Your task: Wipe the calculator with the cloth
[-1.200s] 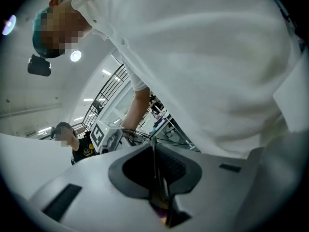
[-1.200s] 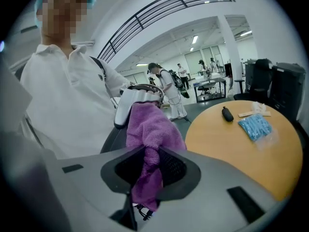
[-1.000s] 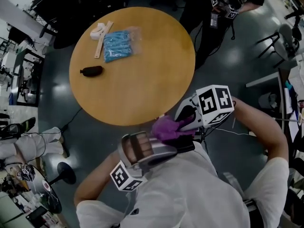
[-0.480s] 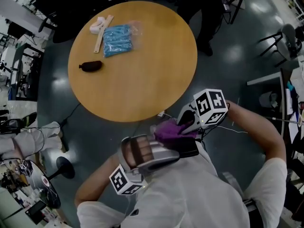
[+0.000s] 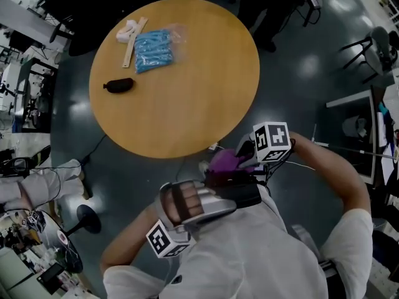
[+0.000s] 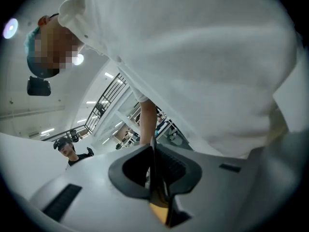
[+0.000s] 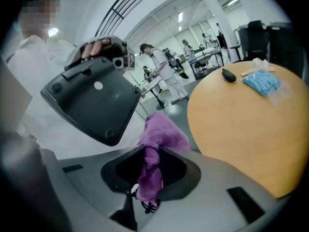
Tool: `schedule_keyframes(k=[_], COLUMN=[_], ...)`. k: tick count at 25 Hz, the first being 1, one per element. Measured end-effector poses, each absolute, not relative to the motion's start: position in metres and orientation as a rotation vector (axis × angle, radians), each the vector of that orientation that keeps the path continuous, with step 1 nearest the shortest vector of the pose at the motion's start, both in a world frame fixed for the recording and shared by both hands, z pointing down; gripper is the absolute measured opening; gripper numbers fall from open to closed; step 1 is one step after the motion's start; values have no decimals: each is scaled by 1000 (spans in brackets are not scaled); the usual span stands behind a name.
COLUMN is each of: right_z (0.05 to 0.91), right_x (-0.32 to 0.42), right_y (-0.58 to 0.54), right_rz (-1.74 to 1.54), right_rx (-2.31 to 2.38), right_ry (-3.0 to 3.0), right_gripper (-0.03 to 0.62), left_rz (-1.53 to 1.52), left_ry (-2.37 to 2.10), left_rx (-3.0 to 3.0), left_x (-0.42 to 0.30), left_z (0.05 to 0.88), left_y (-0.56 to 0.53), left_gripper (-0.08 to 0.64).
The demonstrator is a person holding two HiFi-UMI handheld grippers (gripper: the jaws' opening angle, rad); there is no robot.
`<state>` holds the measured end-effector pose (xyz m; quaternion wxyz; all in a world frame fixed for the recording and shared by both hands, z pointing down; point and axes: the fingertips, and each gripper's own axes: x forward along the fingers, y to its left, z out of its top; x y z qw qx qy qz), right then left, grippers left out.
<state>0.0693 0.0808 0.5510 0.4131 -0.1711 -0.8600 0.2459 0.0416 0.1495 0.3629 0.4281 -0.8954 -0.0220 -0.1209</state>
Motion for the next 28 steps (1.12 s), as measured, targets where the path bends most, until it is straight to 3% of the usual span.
schedule_keyframes(k=[5, 10, 28], right_z=[452, 345, 444], right_x=[73, 44, 3], right_y=[22, 52, 86], right_rz=[480, 318, 325], right_rx=[-263, -474, -669], right_ry=[-2393, -2438, -2086], right_gripper=[86, 86, 86], left_rz=[-313, -296, -230], left_ry=[-74, -83, -116], left_rx=[-2214, -2184, -2131], left_x=[41, 44, 49], left_z=[367, 366, 359], left_y=[152, 150, 170], left_gripper=[44, 44, 44])
